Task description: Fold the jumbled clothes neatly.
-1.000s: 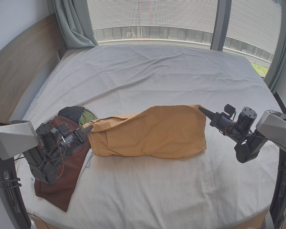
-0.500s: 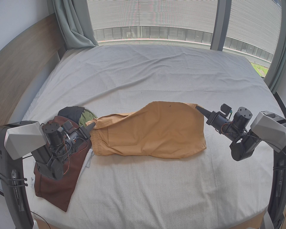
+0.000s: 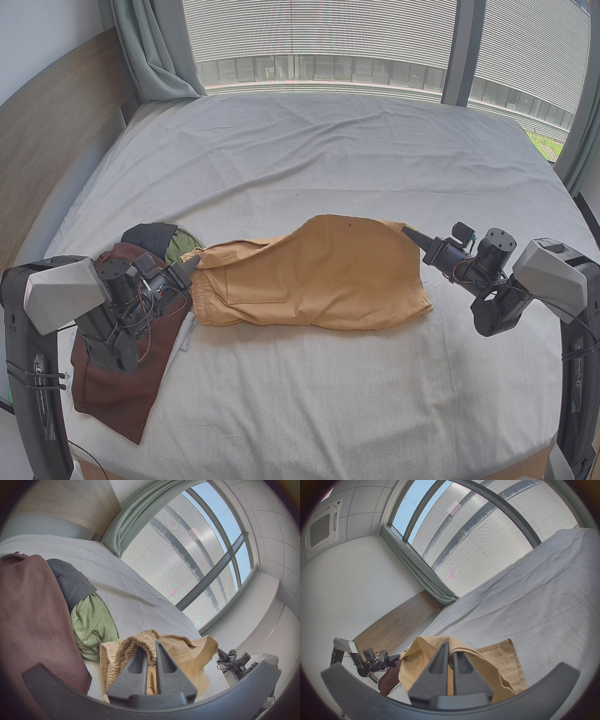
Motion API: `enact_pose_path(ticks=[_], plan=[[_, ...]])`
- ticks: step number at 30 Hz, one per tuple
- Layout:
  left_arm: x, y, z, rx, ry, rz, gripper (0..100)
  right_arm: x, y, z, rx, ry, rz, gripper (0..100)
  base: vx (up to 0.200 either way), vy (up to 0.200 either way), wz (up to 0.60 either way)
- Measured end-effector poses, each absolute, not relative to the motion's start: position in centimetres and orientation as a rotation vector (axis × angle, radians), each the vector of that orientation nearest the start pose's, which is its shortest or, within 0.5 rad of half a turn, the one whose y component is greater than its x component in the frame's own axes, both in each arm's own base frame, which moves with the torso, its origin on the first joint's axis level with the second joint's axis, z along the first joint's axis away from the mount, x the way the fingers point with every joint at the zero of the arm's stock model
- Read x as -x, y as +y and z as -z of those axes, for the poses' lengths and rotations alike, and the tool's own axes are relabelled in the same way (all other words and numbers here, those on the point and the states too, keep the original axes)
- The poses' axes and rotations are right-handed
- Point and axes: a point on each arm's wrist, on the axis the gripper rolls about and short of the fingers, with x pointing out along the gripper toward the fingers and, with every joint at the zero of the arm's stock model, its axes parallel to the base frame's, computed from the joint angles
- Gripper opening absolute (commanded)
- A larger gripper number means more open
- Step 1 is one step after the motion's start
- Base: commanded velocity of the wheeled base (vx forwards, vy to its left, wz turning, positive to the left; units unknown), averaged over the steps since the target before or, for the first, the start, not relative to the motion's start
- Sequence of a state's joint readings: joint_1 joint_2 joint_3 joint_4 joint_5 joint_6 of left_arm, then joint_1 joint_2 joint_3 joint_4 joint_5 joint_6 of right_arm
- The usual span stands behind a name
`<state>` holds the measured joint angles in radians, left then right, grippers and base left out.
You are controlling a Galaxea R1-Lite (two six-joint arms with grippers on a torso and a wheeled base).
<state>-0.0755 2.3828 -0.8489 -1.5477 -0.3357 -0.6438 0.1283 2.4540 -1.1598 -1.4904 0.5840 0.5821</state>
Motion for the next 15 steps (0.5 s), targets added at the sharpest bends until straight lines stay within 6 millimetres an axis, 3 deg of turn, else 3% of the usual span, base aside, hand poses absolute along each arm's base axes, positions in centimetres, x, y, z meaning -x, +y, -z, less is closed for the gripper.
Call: enact_pose_path(ticks=[2,3,4,5,15], plan=[[-39.95,-3.77,-3.58,0.632,0.119,0.401,0,-44.46,7.01,-6.11,-0.511,0.019,-0.745,0,0.0,0.0,0.0],[-39.98,-3.77,-3.59,0.632,0.118,0.402,100,-44.54,7.02,-6.09,-0.51,0.017,-0.745,0,0.0,0.0,0.0],[-39.99,-3.76,-3.58,0.632,0.117,0.402,100,-44.58,7.03,-6.07,-0.51,0.017,-0.745,0,0.0,0.0,0.0],[-40.0,-3.75,-3.57,0.632,0.117,0.402,100,-44.62,7.04,-6.04,-0.51,0.016,-0.746,100,0.0,0.0,0.0],[-39.94,-3.74,-4.08,0.638,0.107,0.405,100,-44.7,6.75,-5.99,-0.509,0.016,-0.737,100,0.0,0.0,0.0]])
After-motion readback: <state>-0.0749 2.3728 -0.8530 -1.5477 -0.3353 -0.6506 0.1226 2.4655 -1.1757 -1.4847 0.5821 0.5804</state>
